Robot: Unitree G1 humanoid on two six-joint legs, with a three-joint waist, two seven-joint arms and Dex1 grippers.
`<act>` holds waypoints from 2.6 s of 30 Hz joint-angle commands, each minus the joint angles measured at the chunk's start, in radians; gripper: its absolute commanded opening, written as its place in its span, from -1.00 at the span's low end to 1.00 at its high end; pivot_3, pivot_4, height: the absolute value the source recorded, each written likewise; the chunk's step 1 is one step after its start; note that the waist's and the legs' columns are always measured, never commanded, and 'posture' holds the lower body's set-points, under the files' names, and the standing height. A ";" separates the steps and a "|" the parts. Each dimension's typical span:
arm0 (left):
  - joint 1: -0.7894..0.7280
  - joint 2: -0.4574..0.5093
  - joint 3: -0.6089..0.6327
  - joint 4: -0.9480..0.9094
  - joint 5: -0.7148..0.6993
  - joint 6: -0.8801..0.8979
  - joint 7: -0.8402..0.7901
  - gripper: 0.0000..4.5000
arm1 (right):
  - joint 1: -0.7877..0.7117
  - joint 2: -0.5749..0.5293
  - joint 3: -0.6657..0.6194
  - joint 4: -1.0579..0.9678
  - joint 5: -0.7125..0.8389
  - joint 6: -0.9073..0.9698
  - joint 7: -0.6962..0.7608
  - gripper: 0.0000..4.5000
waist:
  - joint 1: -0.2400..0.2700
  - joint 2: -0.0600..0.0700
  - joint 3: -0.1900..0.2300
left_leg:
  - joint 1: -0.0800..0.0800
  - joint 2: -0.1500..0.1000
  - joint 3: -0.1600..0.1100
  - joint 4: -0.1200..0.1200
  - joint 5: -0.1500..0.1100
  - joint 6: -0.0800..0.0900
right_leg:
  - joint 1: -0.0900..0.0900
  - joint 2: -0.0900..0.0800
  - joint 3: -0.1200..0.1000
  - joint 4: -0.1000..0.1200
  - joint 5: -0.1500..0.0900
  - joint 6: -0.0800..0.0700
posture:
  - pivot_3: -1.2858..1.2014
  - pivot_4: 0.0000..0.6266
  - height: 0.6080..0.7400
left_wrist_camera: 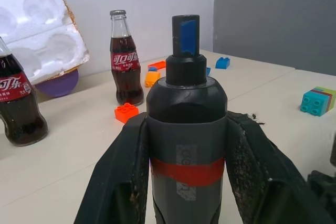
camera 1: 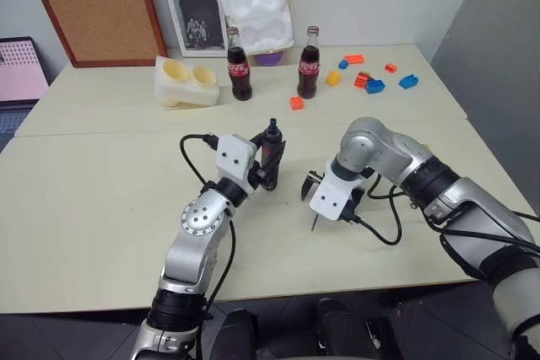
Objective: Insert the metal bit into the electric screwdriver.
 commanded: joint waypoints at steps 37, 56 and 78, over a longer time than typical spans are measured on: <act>-0.022 0.027 0.036 0.024 -0.069 -0.016 -0.049 -0.26 | 0.425 -0.311 -0.507 -0.797 0.569 0.969 -0.026 -1.00 | 0.006 0.000 0.000 | -0.002 0.000 -0.002 -0.001 0.000 0.000 | -0.001 0.000 -0.001 -0.001 -0.001 -0.001 | 0.03 -0.52 1.00; -0.151 -0.023 -0.057 0.010 -0.112 0.016 -0.172 -0.26 | 0.425 -0.069 -1.114 -1.040 1.261 1.666 -0.704 -1.00 | 0.020 0.000 0.002 | -0.008 -0.001 -0.001 -0.003 0.000 0.000 | -0.004 0.000 -0.002 -0.007 -0.001 0.001 | 0.03 -0.52 1.00; -0.048 0.092 -0.058 -0.099 -0.201 0.071 -0.347 -0.26 | 0.410 -0.046 -1.016 -0.912 1.296 1.389 -0.623 -1.00 | 0.017 0.000 0.002 | -0.008 -0.001 -0.001 -0.011 0.000 0.000 | -0.004 0.000 -0.002 -0.015 -0.001 0.001 | 0.03 -0.52 1.00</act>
